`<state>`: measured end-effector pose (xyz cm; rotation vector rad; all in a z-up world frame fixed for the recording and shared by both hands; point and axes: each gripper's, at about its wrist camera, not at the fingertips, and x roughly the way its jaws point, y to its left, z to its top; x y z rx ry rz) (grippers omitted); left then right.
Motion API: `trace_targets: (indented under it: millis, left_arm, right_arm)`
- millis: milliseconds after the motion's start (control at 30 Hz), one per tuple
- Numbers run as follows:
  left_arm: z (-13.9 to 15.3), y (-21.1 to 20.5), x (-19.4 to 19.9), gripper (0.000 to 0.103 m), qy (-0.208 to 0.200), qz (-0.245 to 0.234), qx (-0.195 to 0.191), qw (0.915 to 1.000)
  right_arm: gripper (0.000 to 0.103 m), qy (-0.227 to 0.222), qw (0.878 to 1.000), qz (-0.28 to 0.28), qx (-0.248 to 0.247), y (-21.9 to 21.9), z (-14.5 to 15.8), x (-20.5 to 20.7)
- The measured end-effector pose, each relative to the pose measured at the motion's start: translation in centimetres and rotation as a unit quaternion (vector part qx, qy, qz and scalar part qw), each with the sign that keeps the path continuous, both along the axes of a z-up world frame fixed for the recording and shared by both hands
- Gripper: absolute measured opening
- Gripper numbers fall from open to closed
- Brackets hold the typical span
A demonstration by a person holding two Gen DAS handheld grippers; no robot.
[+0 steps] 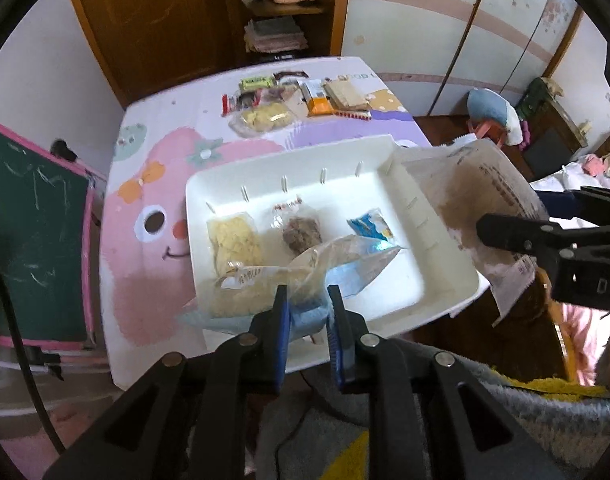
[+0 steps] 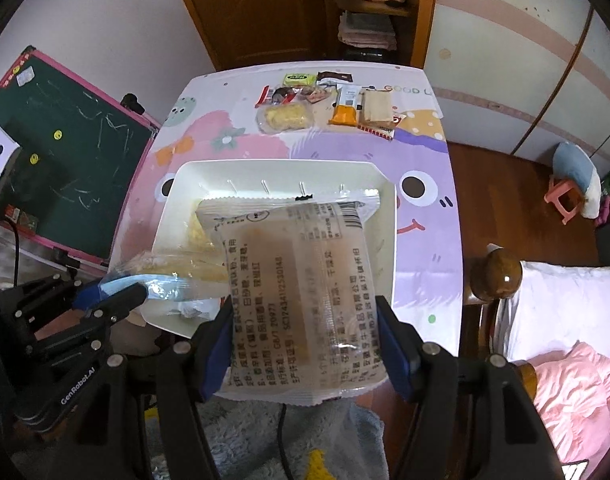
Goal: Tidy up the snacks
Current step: 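Carry both bread bags over the white tray, then open both grippers to drop the bread bags into the white tray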
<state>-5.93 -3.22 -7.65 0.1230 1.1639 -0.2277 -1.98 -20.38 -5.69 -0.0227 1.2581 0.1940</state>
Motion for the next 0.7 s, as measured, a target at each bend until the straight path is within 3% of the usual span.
trace_targets:
  millis: [467,700]
  left_arm:
    - [0.6,1.4,2.2,0.013,-0.033,0.031,-0.008,0.9989]
    - [0.6,1.3,3.2,0.013,-0.028,0.029,-0.006,0.9992]
  right_arm:
    - [0.065,-0.008,1.0,-0.006,-0.005,0.1,0.5,0.6]
    - [0.065,-0.009,1.0,-0.01,-0.002,0.0,0.7,1.0]
